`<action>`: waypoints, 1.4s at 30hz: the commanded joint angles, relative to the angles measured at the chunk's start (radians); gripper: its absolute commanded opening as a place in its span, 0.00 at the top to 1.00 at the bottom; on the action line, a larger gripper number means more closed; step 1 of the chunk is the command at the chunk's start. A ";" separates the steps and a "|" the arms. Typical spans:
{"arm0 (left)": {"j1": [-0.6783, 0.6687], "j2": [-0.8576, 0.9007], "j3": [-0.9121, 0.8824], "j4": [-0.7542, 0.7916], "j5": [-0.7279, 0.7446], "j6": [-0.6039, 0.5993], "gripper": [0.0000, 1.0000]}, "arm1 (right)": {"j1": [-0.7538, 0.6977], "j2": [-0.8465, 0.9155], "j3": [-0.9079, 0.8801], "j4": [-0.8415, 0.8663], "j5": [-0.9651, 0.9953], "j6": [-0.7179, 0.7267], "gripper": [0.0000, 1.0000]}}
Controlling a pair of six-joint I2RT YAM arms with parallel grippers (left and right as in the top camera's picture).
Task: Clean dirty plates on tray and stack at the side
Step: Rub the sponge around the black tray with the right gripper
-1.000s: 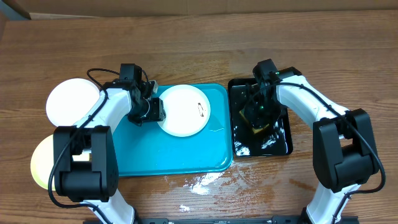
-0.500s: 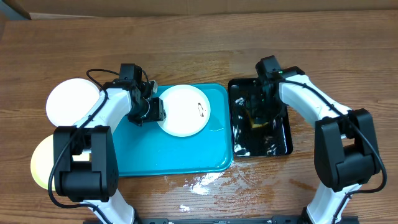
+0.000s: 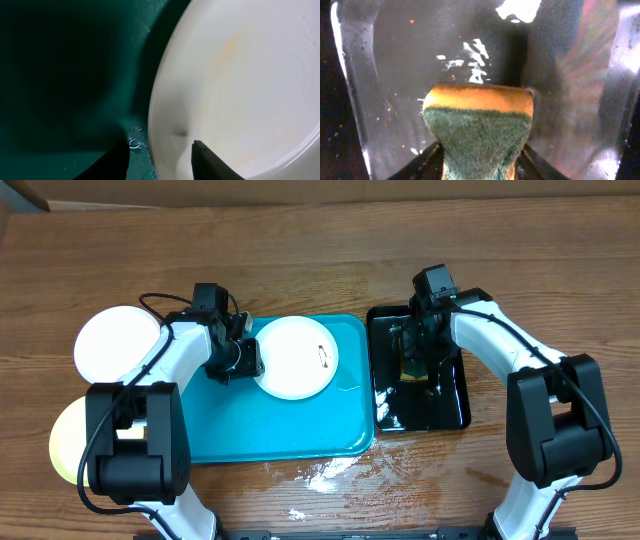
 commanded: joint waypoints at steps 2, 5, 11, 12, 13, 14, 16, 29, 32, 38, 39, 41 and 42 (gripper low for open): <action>-0.001 0.019 -0.006 0.008 -0.010 -0.030 0.60 | -0.002 0.001 -0.054 0.050 0.010 -0.004 0.58; -0.002 0.024 -0.007 0.019 -0.025 -0.048 0.84 | -0.002 0.001 -0.055 0.065 0.009 -0.004 0.59; -0.001 0.024 -0.010 0.032 0.002 -0.048 0.96 | -0.008 -0.010 -0.012 0.021 0.009 -0.004 0.15; -0.001 0.024 -0.010 0.036 0.013 -0.048 0.96 | -0.008 -0.013 -0.005 0.017 0.009 -0.004 0.00; -0.001 0.024 -0.010 0.039 0.023 -0.048 0.96 | -0.008 -0.016 0.000 0.018 0.006 -0.004 0.00; -0.001 0.024 -0.010 0.047 0.037 -0.048 0.90 | -0.008 -0.016 0.000 0.019 0.002 -0.004 0.00; -0.001 0.024 -0.010 0.057 0.040 -0.048 0.81 | -0.008 -0.016 -0.003 0.024 0.002 -0.004 0.00; -0.023 0.024 -0.010 0.110 0.024 -0.048 0.83 | -0.008 -0.020 -0.060 0.192 0.008 0.004 0.44; -0.023 0.024 -0.010 0.109 0.024 -0.048 0.73 | -0.008 -0.026 -0.044 0.114 0.001 0.007 0.38; -0.023 0.024 -0.010 0.114 0.024 -0.056 0.68 | -0.007 -0.026 -0.046 -0.024 -0.043 0.084 0.38; -0.023 0.024 -0.010 0.115 0.024 -0.056 0.69 | -0.006 -0.026 -0.048 -0.028 -0.043 0.084 0.46; -0.023 0.024 -0.010 0.118 0.024 -0.056 0.74 | -0.006 -0.026 -0.056 -0.028 -0.043 0.084 0.68; -0.023 0.024 -0.010 0.117 0.024 -0.056 0.74 | -0.006 -0.026 -0.060 -0.027 -0.043 0.084 0.74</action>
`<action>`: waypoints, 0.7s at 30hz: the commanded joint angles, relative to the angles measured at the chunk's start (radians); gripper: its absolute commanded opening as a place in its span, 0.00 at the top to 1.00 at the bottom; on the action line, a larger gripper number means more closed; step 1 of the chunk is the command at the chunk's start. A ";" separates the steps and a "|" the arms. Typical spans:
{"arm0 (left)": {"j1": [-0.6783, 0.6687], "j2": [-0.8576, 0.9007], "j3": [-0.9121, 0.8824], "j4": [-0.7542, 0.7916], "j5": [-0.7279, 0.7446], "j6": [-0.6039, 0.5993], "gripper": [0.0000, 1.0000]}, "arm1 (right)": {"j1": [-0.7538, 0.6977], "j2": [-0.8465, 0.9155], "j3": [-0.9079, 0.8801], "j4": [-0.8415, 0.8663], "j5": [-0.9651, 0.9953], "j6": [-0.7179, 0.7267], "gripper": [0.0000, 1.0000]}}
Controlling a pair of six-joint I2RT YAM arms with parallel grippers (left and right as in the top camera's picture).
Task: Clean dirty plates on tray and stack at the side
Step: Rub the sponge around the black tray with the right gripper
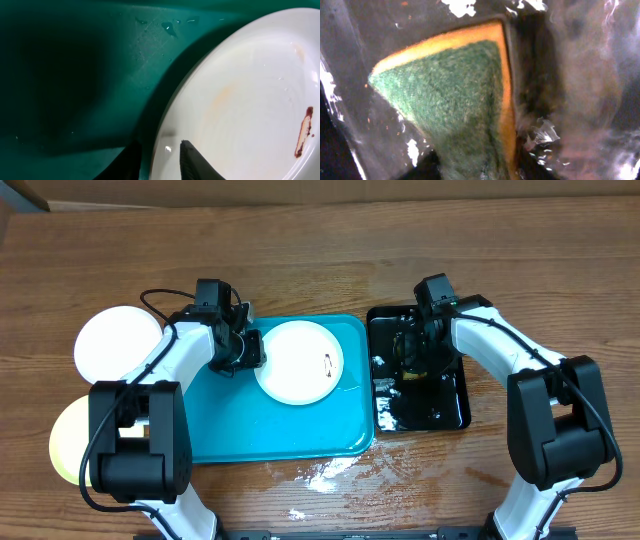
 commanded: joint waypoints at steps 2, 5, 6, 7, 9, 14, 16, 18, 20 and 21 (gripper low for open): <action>-0.005 0.018 -0.010 0.006 0.003 -0.006 0.75 | -0.006 -0.014 -0.019 0.003 -0.010 0.017 0.72; -0.006 0.018 -0.010 0.006 0.004 -0.007 0.71 | -0.006 -0.015 -0.003 0.003 -0.010 0.013 0.68; -0.006 0.018 -0.010 0.006 0.004 -0.007 0.66 | -0.009 -0.015 0.018 -0.008 -0.011 0.013 0.61; -0.006 0.018 -0.010 0.006 0.004 -0.006 0.63 | -0.011 -0.016 0.032 -0.018 -0.011 0.013 0.53; -0.006 0.018 -0.010 0.005 0.004 -0.006 0.50 | -0.015 -0.016 0.078 -0.047 -0.010 0.011 0.46; -0.006 0.018 -0.012 -0.003 0.004 -0.006 0.62 | -0.015 -0.015 0.087 -0.027 -0.010 0.009 0.38; -0.008 0.018 -0.017 -0.002 0.005 -0.007 0.67 | -0.015 -0.015 0.075 -0.018 -0.010 0.010 0.38; -0.014 0.018 -0.018 -0.005 0.005 -0.006 0.74 | -0.015 -0.015 0.057 0.000 -0.010 0.009 0.38; -0.024 0.018 -0.018 -0.005 0.004 -0.006 0.79 | -0.015 -0.015 0.033 0.036 -0.010 0.009 0.35; -0.028 0.018 -0.018 -0.005 0.003 -0.006 0.83 | -0.015 -0.015 0.025 0.048 -0.010 0.009 0.34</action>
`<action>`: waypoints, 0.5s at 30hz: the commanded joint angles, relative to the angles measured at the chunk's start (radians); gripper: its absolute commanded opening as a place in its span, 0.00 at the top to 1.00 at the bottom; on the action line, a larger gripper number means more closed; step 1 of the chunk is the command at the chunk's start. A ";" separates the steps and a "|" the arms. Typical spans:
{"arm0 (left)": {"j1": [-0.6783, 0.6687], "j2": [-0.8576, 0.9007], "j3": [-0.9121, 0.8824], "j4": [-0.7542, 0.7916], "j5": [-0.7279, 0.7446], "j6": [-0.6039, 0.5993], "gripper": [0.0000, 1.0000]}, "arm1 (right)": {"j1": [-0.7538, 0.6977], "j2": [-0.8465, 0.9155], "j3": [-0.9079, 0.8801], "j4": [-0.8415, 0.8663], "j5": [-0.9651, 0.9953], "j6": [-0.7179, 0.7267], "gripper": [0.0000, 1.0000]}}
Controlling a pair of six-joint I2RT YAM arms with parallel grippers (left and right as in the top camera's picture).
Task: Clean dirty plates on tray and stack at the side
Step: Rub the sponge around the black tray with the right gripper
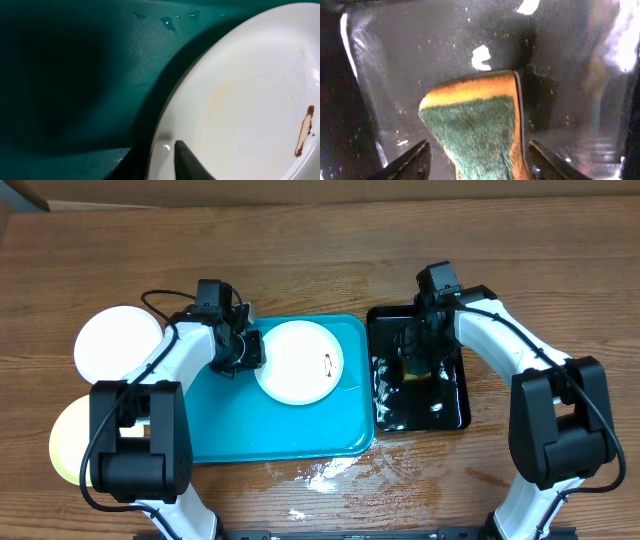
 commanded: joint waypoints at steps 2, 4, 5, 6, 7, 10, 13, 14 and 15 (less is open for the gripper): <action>-0.037 0.017 -0.014 -0.004 -0.044 -0.010 0.89 | -0.004 -0.014 -0.045 0.037 0.003 0.000 0.32; -0.053 0.017 -0.014 -0.018 -0.166 -0.063 0.89 | -0.004 -0.014 -0.045 0.039 0.013 0.000 0.30; -0.057 0.017 -0.014 -0.021 -0.194 -0.071 0.88 | -0.004 -0.014 -0.045 0.039 0.013 0.000 0.27; -0.071 0.017 -0.014 -0.022 -0.229 -0.071 0.86 | -0.004 -0.014 -0.045 0.037 0.013 0.000 0.15; -0.077 0.017 -0.014 -0.021 -0.231 -0.069 0.85 | -0.004 -0.014 -0.045 0.037 0.013 0.000 0.14; -0.101 0.017 -0.014 -0.013 -0.236 -0.068 0.86 | -0.004 -0.014 -0.045 0.043 0.013 0.000 0.21; -0.109 0.017 -0.014 -0.005 -0.236 -0.069 0.87 | -0.004 -0.014 -0.045 0.045 0.013 0.000 0.39; -0.109 0.017 -0.014 -0.005 -0.236 -0.069 0.87 | -0.004 -0.014 -0.046 0.045 0.013 0.000 0.43; -0.109 0.017 -0.014 -0.005 -0.236 -0.069 0.87 | -0.004 -0.014 -0.048 0.045 0.014 0.000 0.45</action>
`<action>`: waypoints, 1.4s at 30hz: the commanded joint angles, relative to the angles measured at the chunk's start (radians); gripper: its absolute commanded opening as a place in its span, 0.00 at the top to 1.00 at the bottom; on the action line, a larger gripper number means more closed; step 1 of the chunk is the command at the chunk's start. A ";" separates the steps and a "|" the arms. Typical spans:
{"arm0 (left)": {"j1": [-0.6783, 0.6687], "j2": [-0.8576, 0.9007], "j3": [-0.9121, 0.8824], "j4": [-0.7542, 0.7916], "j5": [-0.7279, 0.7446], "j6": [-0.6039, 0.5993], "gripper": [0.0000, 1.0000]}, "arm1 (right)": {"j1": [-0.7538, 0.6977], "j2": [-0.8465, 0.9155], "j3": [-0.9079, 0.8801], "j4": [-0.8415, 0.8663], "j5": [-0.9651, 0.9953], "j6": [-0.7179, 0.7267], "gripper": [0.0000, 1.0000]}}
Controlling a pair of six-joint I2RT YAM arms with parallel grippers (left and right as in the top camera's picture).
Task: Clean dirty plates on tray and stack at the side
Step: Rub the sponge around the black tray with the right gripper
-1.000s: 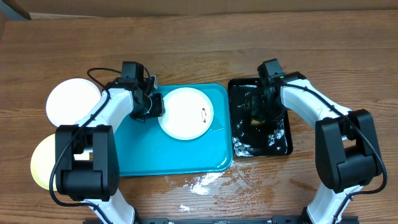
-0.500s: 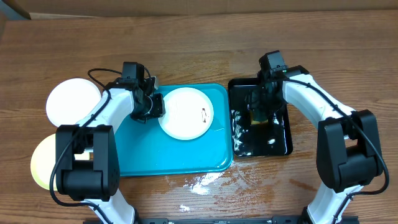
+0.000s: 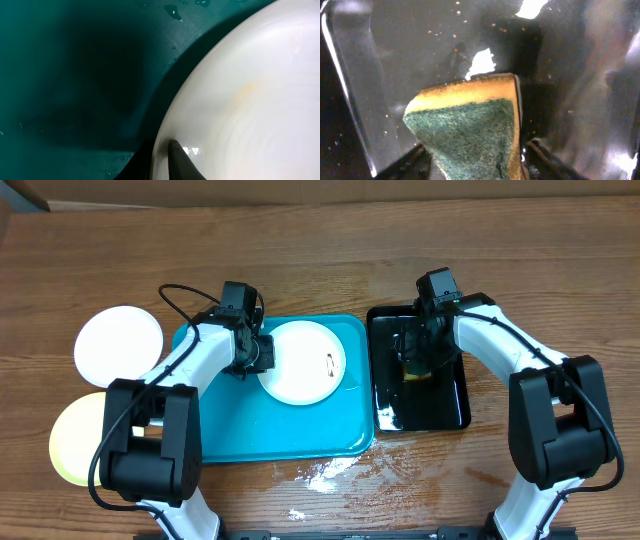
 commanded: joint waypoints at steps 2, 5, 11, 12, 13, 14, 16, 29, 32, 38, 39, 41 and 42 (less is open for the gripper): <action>-0.009 0.017 -0.010 0.000 -0.029 -0.016 0.87 | -0.004 -0.014 -0.016 0.020 0.021 -0.004 0.55; -0.010 0.017 -0.010 0.001 -0.025 -0.018 0.89 | -0.004 -0.018 -0.012 0.036 0.088 -0.004 0.96; -0.010 0.017 -0.010 0.008 -0.030 -0.016 0.96 | -0.004 -0.139 0.143 -0.172 0.032 -0.038 0.96; -0.011 0.017 -0.010 0.006 -0.030 -0.017 0.96 | -0.004 -0.164 0.143 -0.180 0.032 -0.037 0.96; -0.014 0.017 -0.010 0.007 -0.035 -0.017 0.96 | -0.004 -0.183 0.143 -0.183 0.032 -0.037 0.96; -0.016 0.017 -0.010 0.007 -0.050 -0.021 0.96 | -0.004 -0.196 0.143 -0.183 0.033 -0.038 0.96; -0.027 0.014 -0.010 0.005 -0.117 -0.037 0.96 | -0.004 -0.196 0.141 -0.187 0.072 -0.036 0.96; -0.183 -0.017 -0.010 -0.007 -0.439 -0.130 0.96 | 0.072 -0.195 0.011 0.049 0.294 0.065 0.96; -0.181 -0.016 -0.010 0.003 -0.438 -0.156 0.96 | 0.118 -0.195 0.009 0.048 0.399 0.108 0.96; -0.180 -0.016 -0.010 0.006 -0.410 -0.155 0.96 | 0.140 -0.195 0.009 0.057 0.489 0.200 0.96; -0.180 -0.016 -0.010 0.006 -0.410 -0.155 0.96 | 0.139 -0.195 0.009 0.059 0.489 0.210 0.96; -0.180 -0.016 -0.010 0.005 -0.410 -0.155 0.96 | 0.139 -0.195 0.009 0.066 0.489 0.225 0.96; -0.180 -0.016 -0.010 0.007 -0.409 -0.156 0.96 | 0.139 -0.195 0.009 0.081 0.489 0.219 0.96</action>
